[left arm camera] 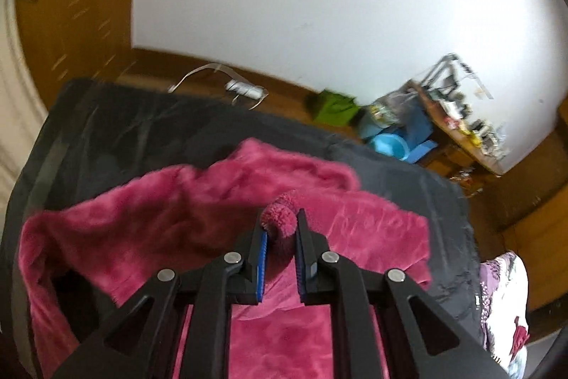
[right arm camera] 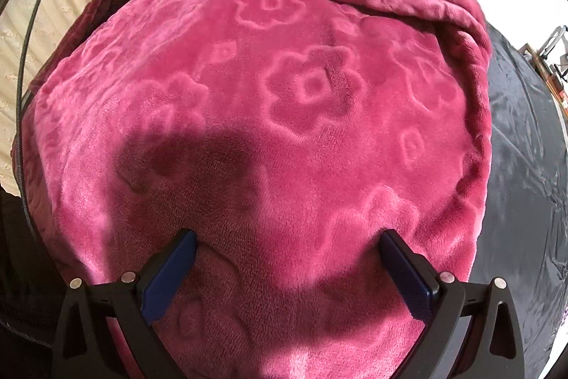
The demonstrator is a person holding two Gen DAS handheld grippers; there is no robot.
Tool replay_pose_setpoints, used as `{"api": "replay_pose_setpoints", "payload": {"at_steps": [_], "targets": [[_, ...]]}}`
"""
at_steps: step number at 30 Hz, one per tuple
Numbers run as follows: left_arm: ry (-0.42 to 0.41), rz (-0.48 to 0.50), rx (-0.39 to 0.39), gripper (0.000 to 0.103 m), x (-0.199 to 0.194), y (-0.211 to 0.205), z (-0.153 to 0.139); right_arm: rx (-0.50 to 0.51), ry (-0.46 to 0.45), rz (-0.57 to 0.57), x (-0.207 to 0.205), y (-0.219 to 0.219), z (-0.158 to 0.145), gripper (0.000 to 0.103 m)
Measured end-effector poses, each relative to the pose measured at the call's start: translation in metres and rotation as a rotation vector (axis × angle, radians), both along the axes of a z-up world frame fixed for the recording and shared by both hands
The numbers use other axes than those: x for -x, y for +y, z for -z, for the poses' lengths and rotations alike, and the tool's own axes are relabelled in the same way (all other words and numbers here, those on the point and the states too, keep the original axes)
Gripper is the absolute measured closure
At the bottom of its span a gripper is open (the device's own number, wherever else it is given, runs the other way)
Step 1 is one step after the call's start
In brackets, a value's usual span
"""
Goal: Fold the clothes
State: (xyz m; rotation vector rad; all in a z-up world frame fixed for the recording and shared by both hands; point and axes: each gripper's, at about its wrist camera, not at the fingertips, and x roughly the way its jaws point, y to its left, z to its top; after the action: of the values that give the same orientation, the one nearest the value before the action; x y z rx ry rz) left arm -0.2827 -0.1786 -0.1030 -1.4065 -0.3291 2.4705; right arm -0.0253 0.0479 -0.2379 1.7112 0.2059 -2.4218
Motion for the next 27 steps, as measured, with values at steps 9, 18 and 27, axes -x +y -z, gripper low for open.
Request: {"api": "replay_pose_setpoints", "payload": {"at_steps": [9, 18, 27], "targets": [[-0.141, -0.085, 0.053, 0.087, 0.02, -0.027, 0.071, 0.006, 0.006, 0.007, 0.002, 0.001, 0.0, 0.0], [-0.218, -0.146, -0.107, 0.032, 0.013, -0.051, 0.109, 0.004, 0.01, 0.009, 0.006, 0.002, 0.0, 0.0], [-0.303, -0.127, -0.208, 0.031, -0.013, -0.046, 0.138, 0.005, 0.012, -0.002, 0.006, 0.004, 0.0, 0.0]]}}
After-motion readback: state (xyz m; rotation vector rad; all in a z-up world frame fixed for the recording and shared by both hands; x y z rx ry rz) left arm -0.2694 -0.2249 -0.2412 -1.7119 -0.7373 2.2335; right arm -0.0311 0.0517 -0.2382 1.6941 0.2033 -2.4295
